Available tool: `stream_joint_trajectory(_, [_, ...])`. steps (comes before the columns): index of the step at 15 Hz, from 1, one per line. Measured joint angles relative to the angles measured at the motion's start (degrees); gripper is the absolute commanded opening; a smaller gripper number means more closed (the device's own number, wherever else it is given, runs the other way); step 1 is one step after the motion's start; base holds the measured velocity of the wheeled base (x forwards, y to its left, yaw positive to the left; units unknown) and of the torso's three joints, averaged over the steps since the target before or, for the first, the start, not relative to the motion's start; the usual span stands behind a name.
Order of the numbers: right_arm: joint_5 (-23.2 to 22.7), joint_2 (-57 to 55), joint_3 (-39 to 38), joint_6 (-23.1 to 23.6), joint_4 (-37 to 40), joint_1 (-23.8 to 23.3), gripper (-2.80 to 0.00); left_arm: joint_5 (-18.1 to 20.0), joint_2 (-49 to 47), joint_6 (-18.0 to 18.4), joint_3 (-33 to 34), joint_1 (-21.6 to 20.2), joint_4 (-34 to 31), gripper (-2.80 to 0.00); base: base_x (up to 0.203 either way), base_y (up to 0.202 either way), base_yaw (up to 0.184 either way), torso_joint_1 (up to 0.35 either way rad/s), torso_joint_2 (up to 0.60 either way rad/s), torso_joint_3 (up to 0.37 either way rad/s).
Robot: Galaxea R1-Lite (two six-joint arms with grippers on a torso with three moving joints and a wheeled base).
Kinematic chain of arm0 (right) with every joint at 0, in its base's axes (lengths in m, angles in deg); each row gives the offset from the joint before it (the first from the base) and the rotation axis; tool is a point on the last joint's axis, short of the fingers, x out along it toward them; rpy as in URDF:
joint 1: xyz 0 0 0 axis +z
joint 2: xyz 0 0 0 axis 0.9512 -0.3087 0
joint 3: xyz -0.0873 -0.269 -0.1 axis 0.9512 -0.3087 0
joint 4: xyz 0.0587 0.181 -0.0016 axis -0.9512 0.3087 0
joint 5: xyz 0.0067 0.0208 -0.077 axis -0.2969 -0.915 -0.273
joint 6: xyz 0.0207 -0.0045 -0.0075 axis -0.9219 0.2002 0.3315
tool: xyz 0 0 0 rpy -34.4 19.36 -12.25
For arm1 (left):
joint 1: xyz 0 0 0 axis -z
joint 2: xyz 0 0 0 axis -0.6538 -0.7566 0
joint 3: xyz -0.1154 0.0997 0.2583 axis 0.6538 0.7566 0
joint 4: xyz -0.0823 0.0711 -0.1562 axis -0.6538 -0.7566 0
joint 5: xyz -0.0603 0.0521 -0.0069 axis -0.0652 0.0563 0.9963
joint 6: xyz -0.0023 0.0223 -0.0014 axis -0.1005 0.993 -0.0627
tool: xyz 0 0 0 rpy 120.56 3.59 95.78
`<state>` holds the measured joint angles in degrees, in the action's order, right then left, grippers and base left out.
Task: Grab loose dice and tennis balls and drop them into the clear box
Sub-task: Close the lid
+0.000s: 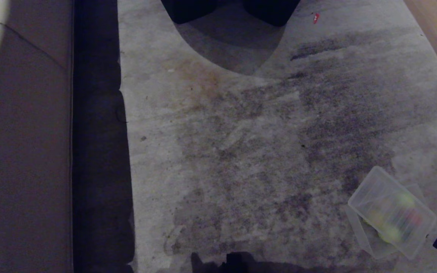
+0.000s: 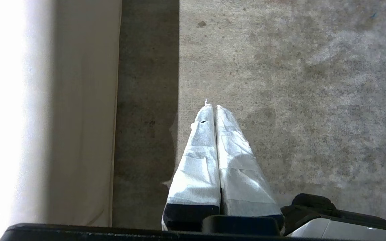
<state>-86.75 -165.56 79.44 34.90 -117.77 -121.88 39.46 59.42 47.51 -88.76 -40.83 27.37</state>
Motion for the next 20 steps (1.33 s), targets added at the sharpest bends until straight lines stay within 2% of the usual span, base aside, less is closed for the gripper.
stream_joint_trajectory(3, [-3.5,1.6,-2.7,-0.5,0.0,2.0,0.0,0.0,0.0,0.0,0.0,0.0,0.0,-2.8,0.0,0.0,0.0,0.0,0.0,0.0])
stream_joint_trajectory(6, [-3.9,2.6,-4.8,-4.2,-0.2,7.5,0.0,0.0,0.0,0.0,0.0,0.0,0.0,-2.8,0.0,0.0,0.0,0.0,0.0,0.0])
stream_joint_trajectory(7, [-3.9,2.9,-5.1,-5.0,-0.2,9.5,-2.8,0.0,0.0,0.0,0.0,0.0,0.0,-2.8,0.0,0.0,0.0,0.0,0.0,0.0])
stream_joint_trajectory(10, [-3.7,4.1,-5.1,-5.3,-0.4,14.2,-2.8,0.0,0.0,0.0,0.0,0.0,0.0,-2.8,0.0,0.0,0.0,0.0,0.0,0.0])
stream_joint_trajectory(16, [-4.0,7.7,-5.5,-5.2,-0.7,20.8,-2.8,0.1,0.0,0.0,0.0,0.0,0.0,-2.8,0.0,0.0,0.0,0.0,0.0,0.0])
stream_joint_trajectory(20, [-8.0,8.9,-5.2,-7.4,-4.6,24.4,-2.8,0.0,0.0,0.0,0.0,0.0,0.0,-2.8,0.0,0.0,0.0,0.0,0.0,0.0])
